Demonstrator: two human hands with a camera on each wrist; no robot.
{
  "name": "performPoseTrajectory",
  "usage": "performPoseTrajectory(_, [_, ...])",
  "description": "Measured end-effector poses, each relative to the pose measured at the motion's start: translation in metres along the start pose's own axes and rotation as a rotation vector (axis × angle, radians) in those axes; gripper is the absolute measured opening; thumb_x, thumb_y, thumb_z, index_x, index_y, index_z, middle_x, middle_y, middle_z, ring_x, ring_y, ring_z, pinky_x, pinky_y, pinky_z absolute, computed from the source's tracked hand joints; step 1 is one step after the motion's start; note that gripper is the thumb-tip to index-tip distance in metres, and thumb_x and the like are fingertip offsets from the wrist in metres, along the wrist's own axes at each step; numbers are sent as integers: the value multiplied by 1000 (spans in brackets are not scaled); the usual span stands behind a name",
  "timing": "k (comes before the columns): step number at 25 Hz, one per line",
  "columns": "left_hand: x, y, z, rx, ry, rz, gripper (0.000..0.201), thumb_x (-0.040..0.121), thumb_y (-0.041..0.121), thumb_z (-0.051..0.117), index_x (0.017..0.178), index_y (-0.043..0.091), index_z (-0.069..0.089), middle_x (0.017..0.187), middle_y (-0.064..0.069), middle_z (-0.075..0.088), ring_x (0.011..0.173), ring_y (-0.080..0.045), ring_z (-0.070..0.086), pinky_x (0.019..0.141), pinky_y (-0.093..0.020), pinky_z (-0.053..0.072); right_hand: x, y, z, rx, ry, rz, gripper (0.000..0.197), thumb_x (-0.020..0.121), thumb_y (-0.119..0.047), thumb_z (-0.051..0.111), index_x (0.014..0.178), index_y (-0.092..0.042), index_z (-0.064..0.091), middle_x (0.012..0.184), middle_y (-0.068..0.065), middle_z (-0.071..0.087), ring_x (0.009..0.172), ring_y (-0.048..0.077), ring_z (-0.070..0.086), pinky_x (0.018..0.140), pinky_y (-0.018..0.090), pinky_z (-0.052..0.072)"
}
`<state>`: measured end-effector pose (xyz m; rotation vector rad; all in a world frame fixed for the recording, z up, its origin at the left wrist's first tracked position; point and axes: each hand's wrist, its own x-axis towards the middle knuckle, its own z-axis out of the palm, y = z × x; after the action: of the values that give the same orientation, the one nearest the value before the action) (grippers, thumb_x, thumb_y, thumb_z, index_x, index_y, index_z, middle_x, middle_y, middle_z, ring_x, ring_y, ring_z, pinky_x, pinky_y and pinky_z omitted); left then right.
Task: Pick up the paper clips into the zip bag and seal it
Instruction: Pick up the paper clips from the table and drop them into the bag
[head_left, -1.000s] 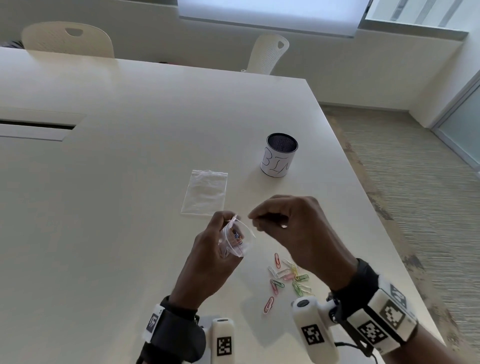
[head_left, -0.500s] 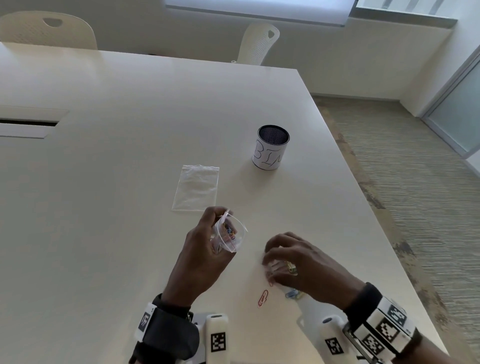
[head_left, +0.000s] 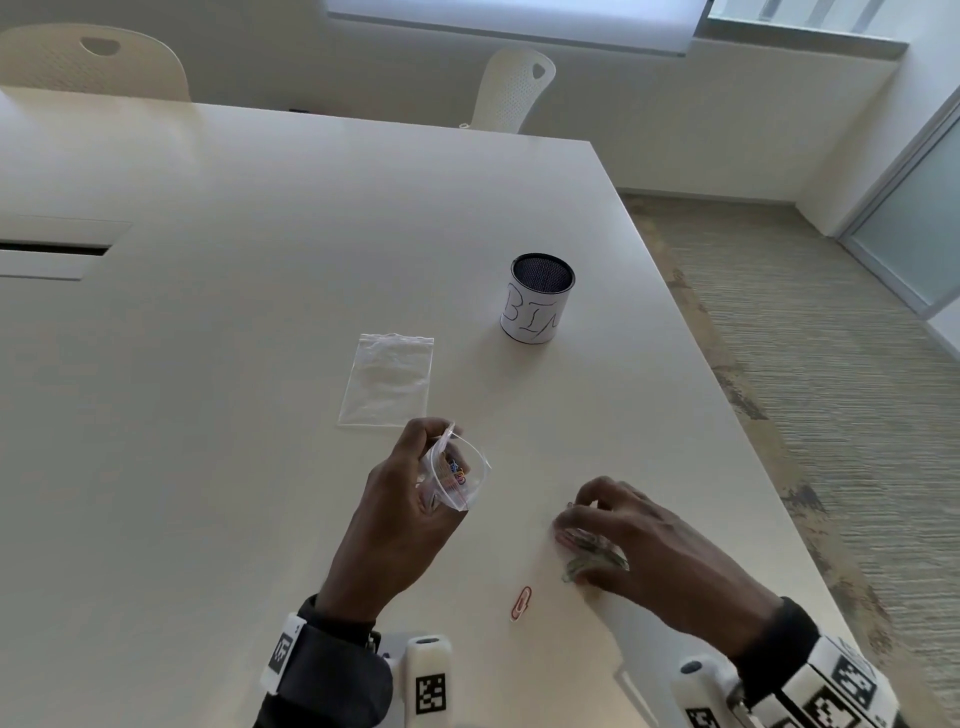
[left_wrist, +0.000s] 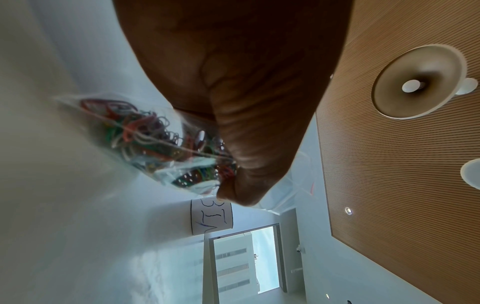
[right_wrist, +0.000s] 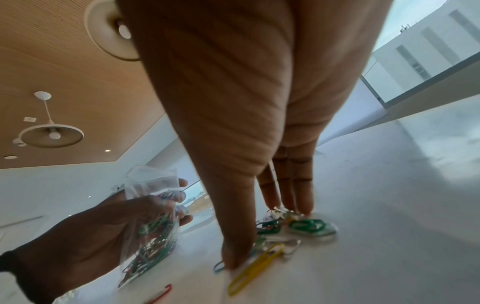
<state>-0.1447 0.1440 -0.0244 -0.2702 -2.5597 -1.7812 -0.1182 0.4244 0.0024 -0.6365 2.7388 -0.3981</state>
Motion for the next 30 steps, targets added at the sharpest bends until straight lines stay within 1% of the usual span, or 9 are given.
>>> performPoseTrajectory(2, [0, 0, 0, 1, 4, -3, 51, 85, 4, 79, 121, 33, 57, 102, 17, 70, 86, -13, 69, 70, -18, 55, 3, -4, 7, 36, 62, -35, 19, 98, -39, 68, 117, -36, 67, 121, -15, 55, 109, 3, 56, 92, 24, 52])
performPoseTrajectory(4, [1, 1, 0, 2, 5, -3, 51, 85, 5, 79, 121, 33, 57, 103, 18, 70, 87, -13, 70, 71, -20, 56, 7, -7, 12, 30, 102, -53, 8, 100, -25, 67, 104, -31, 70, 110, -13, 60, 98, 7, 61, 82, 27, 54])
performPoseTrajectory(7, [1, 0, 1, 7, 9, 0, 51, 84, 5, 79, 121, 33, 57, 104, 18, 69, 86, -12, 69, 71, -20, 56, 13, -8, 15, -14, 125, -31, 15, 99, -11, 64, 94, -24, 70, 100, -9, 63, 86, 11, 63, 72, 30, 54])
performPoseTrajectory(11, [1, 0, 1, 0, 9, 4, 51, 84, 4, 77, 121, 32, 57, 103, 17, 70, 83, -11, 67, 68, -21, 55, 18, -4, 9, 22, 149, -9, 21, 96, -4, 64, 91, -22, 73, 96, -8, 65, 76, 14, 67, 67, 31, 54])
performPoseTrajectory(17, [1, -1, 0, 3, -4, 1, 53, 84, 4, 78, 122, 34, 57, 104, 15, 70, 82, -14, 68, 67, -21, 56, 20, 4, -3, 249, 236, 44, 16, 89, -4, 79, 86, -20, 80, 89, -11, 72, 76, 7, 72, 70, 26, 59])
performPoseTrajectory(21, [1, -2, 0, 5, -8, -4, 53, 85, 5, 79, 123, 34, 57, 103, 16, 70, 86, -13, 70, 70, -22, 58, 24, -21, -30, 636, 345, 28, 13, 85, 0, 82, 87, -13, 82, 85, -2, 78, 75, 12, 76, 75, 19, 58])
performPoseTrajectory(23, [1, -1, 0, 5, -3, -4, 52, 84, 6, 79, 123, 33, 57, 100, 14, 71, 87, -12, 71, 69, -20, 57, 33, -42, -42, 744, 375, -38, 11, 84, 2, 82, 90, -8, 82, 86, 2, 79, 75, 14, 77, 77, 21, 60])
performPoseTrajectory(28, [1, 1, 0, 17, 2, 15, 51, 85, 5, 78, 121, 32, 55, 97, 13, 71, 80, -12, 69, 66, -28, 58, 64, -74, -46, 705, 422, -165, 11, 85, 1, 82, 91, -8, 82, 89, 1, 78, 79, 16, 77, 80, 34, 64])
performPoseTrajectory(30, [2, 2, 0, 27, 3, 5, 50, 86, 5, 77, 122, 30, 55, 91, 10, 70, 69, -7, 64, 59, -20, 51, 73, -80, -42, 610, 415, -194, 13, 86, 1, 81, 92, -11, 82, 91, 0, 77, 81, 14, 77, 80, 38, 63])
